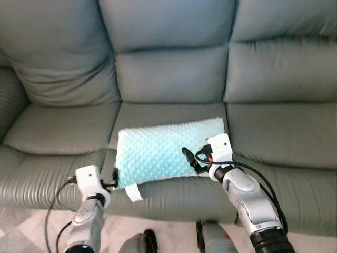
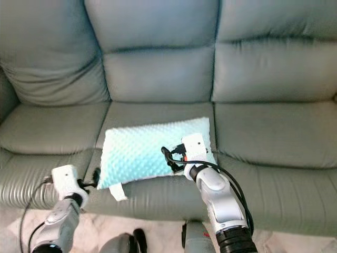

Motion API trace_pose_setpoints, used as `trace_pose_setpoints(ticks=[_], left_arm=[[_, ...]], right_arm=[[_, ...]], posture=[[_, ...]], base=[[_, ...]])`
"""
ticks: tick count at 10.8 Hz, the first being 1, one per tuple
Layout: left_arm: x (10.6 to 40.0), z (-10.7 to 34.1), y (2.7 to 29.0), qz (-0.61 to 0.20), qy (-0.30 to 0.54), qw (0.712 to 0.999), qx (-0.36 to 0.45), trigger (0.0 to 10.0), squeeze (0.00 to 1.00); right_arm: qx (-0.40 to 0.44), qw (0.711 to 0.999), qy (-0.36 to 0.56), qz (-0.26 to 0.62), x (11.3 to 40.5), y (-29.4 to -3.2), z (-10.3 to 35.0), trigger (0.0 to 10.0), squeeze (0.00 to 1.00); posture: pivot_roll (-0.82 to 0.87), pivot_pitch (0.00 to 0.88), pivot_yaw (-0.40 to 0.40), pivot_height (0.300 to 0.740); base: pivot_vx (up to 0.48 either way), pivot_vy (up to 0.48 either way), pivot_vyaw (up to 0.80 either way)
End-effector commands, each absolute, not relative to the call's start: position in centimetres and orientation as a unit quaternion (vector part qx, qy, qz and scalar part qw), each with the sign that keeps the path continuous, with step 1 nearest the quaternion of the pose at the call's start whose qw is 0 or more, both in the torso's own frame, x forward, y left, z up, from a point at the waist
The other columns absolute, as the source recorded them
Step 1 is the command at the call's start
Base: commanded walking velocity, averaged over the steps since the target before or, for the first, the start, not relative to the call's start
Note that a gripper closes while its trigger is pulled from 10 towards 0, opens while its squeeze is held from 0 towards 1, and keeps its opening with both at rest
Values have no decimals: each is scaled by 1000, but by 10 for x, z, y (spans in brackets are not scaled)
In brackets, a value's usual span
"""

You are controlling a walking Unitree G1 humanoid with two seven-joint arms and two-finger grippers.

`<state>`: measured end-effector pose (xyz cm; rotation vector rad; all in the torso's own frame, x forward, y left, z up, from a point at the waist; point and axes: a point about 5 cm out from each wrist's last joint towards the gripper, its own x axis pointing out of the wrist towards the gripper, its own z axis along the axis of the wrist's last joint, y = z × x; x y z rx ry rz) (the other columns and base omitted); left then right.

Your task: Move the pillow to the sofa

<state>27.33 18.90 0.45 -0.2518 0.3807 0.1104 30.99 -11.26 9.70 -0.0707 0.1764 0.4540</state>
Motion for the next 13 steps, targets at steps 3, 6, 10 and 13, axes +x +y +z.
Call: trace_pose_setpoints(ticks=[3, 6, 10, 13], left_arm=[[249, -26, 160, -32, 304, 944, -121, 10000, 0], [225, -42, 149, -40, 351, 927, -125, 10000, 0], [229, -49, 137, -36, 360, 924, -121, 10000, 0], [233, -51, 122, -35, 355, 927, -119, 10000, 0]], right_arm=[[-51, 958, 114, 257, 297, -110, 97, 10000, 1000], [-60, 958, 127, 249, 286, -120, 98, 10000, 1000], [-69, 966, 120, 218, 285, -135, 107, 10000, 1000], [-54, 973, 77, 211, 281, -139, 129, 10000, 1000]], posture=[[-247, 219, 130, 740], [-254, 290, 116, 740], [-277, 348, 100, 740], [-335, 370, 84, 740]], base=[[0, 0, 0], [0, 0, 0], [0, 0, 0], [0, 0, 0]])
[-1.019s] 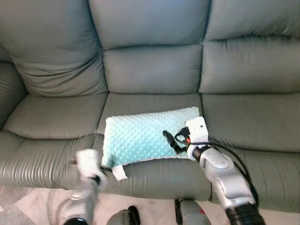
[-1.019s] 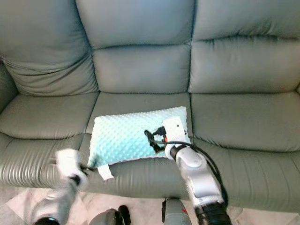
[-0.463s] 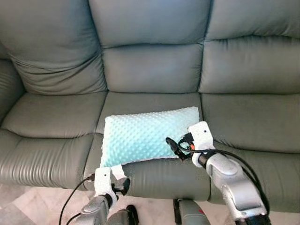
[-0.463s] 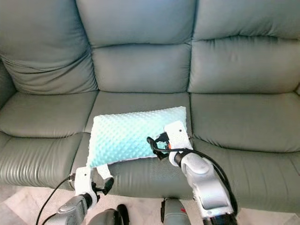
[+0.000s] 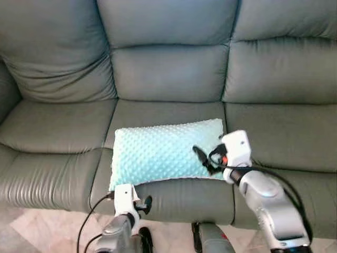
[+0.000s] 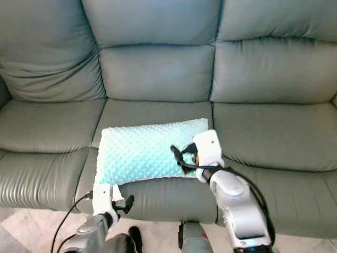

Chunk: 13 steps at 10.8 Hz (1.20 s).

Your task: Move the pillow to the sofa

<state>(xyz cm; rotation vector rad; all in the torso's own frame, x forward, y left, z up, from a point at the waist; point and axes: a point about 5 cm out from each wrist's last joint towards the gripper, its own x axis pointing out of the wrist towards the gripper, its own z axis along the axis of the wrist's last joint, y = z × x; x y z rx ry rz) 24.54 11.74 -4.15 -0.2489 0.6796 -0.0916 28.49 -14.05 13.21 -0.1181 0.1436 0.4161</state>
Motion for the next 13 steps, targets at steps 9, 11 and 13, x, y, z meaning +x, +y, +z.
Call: trace_pose_setpoints(ticks=[9, 11, 13], left_arm=[[244, -49, 146, 16, 345, 937, -59, 10000, 0], [242, -49, 145, 28, 337, 940, -51, 10000, 0], [253, -41, 145, 35, 313, 948, -51, 10000, 0]], right_arm=[[23, 875, 247, 416, 208, -123, 114, 10000, 0], [2, 886, 249, 392, 212, -130, 115, 10000, 0], [0, 886, 246, 394, 211, -129, 118, 10000, 0]], posture=[[-394, 447, 45, 740], [-406, 454, 42, 740], [-411, 462, 36, 740]], base=[[0, 0, 0], [0, 0, 0], [0, 0, 0]])
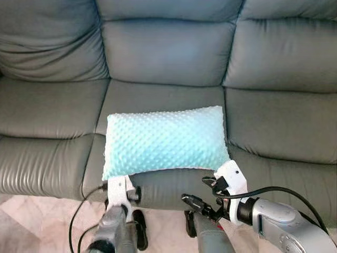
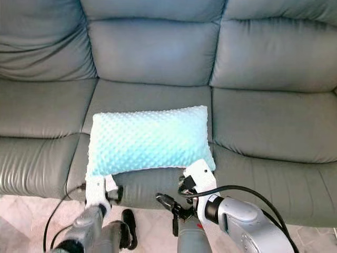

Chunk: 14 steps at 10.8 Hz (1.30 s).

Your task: Move the pillow to the sofa

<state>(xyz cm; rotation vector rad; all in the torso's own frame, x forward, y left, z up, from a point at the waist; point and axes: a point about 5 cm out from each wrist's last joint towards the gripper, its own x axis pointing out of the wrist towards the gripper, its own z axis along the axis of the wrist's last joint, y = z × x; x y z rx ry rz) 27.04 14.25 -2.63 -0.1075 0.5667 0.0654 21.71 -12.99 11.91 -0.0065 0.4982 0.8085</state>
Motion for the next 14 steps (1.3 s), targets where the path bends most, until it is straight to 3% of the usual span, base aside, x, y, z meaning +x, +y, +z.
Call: trace_pose_setpoints(ticks=[1, 7, 14], left_arm=[[259, -36, 149, 51, 301, 951, -42, 10000, 0], [278, -19, 167, 101, 267, 958, -15, 10000, 0], [301, 3, 163, 125, 226, 966, 1, 10000, 0]], right_arm=[[-3, 885, 244, 396, 210, -128, 118, 10000, 0], [-7, 886, 236, 398, 212, -124, 118, 10000, 0], [-7, 891, 228, 393, 214, -122, 116, 10000, 0]], posture=[[-412, 463, 35, 740], [-406, 466, 35, 740], [-405, 474, 39, 740]], base=[[0, 0, 0], [0, 0, 0], [0, 0, 0]])
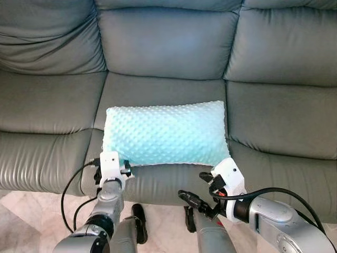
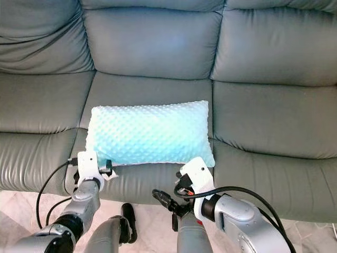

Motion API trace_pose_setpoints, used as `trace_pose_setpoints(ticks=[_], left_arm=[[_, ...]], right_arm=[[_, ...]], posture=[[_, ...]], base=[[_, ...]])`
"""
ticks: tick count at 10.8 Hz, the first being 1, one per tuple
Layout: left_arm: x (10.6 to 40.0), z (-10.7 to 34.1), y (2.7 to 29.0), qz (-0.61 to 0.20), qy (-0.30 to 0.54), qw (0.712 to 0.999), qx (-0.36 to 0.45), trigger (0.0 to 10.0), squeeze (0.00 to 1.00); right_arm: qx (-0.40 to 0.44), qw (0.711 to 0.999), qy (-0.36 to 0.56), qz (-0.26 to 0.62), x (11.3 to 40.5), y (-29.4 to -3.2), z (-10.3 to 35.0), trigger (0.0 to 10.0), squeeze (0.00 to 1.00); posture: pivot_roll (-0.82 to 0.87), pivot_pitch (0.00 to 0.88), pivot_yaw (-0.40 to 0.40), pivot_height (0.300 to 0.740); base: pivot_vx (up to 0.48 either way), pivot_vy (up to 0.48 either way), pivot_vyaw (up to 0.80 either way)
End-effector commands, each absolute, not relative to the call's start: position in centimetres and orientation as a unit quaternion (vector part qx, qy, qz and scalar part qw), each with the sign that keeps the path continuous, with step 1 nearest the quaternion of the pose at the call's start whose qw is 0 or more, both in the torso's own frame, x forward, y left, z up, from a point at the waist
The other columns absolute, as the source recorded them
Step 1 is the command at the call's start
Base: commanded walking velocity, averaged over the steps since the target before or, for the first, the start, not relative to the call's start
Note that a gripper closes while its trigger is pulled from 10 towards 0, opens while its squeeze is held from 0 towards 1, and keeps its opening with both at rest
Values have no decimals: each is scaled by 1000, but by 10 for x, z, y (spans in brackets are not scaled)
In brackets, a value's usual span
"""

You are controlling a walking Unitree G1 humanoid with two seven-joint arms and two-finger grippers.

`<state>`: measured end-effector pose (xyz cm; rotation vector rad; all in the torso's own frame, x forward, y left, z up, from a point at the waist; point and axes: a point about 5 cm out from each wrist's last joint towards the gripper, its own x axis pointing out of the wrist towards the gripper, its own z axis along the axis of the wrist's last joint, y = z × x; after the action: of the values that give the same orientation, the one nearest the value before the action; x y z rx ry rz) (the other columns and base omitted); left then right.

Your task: Move the pillow to the sofa

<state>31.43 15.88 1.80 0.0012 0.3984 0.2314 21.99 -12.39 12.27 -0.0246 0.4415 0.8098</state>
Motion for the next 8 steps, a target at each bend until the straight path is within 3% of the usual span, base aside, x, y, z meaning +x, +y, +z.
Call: trace_pose_setpoints(ticks=[1, 8], left_arm=[[302, 5, 164, 128, 224, 966, 4, 10000, 0], [316, 20, 164, 134, 198, 971, -3, 10000, 0]], right_arm=[[-6, 891, 226, 393, 215, -122, 116, 10000, 0], [-8, 894, 219, 392, 218, -119, 115, 10000, 0]], posture=[[-405, 475, 38, 740], [-401, 475, 41, 740]], base=[[0, 0, 0], [0, 0, 0]])
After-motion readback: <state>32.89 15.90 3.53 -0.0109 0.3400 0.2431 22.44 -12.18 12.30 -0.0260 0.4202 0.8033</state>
